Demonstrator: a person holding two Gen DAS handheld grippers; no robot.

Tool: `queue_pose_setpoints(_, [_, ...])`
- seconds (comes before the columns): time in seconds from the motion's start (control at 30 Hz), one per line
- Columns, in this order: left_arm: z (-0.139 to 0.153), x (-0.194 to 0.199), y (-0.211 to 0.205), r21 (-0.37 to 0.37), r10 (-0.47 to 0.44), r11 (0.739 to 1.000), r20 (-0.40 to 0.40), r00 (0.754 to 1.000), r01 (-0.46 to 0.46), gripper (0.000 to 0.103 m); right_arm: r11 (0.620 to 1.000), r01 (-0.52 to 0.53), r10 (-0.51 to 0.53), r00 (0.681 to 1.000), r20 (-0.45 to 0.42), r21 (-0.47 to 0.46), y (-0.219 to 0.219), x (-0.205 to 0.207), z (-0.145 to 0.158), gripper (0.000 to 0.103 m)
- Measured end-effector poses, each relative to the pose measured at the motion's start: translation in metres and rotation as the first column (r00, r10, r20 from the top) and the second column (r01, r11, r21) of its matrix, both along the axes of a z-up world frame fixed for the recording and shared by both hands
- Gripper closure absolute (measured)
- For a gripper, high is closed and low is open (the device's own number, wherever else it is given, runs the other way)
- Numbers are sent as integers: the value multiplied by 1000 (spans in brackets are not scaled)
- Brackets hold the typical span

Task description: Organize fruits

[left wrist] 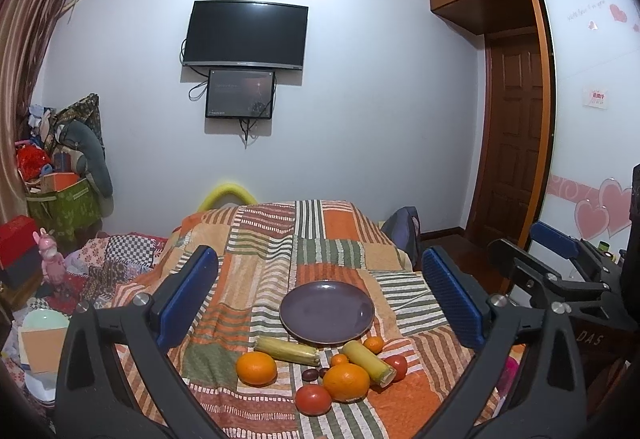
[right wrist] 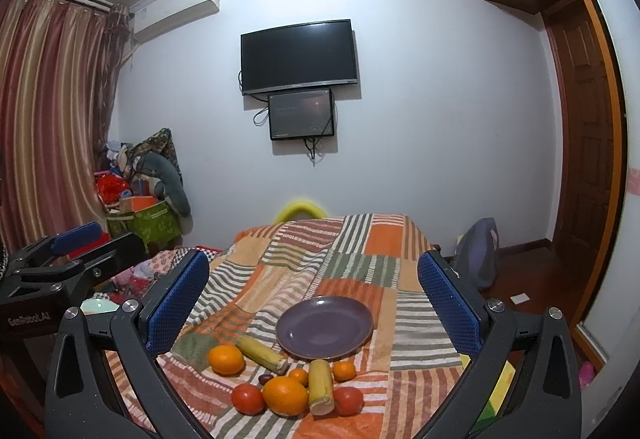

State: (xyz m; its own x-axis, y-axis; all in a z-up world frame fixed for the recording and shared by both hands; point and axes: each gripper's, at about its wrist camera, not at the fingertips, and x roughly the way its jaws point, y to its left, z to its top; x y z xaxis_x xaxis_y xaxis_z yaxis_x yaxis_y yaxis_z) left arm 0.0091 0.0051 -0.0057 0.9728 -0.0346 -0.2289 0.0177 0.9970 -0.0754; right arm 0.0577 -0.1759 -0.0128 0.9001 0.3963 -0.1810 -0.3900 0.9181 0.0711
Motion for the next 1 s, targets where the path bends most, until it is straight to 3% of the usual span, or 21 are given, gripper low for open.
queue_pose_setpoints(0.1, [-6, 7, 2, 9, -4, 1000, -31, 1000, 4, 21, 1000, 0, 0, 1000, -4, -18, 0, 6, -6, 0])
queue_pose_setpoints(0.3, [-25, 29, 12, 29, 16, 999, -119, 993, -13, 33, 995, 15, -20, 999, -48, -98, 4, 25, -23, 13])
queue_pose_setpoints(0.7, [-83, 81, 51, 49, 60, 998, -318, 946, -47, 38, 980, -55, 2, 965, -264, -192, 10, 68, -72, 45])
queue_pose_setpoints(1.0, [-127, 110, 75, 40, 63, 998, -428, 902, -51, 35, 970, -135, 37, 904, -425, -202, 16, 98, -107, 45])
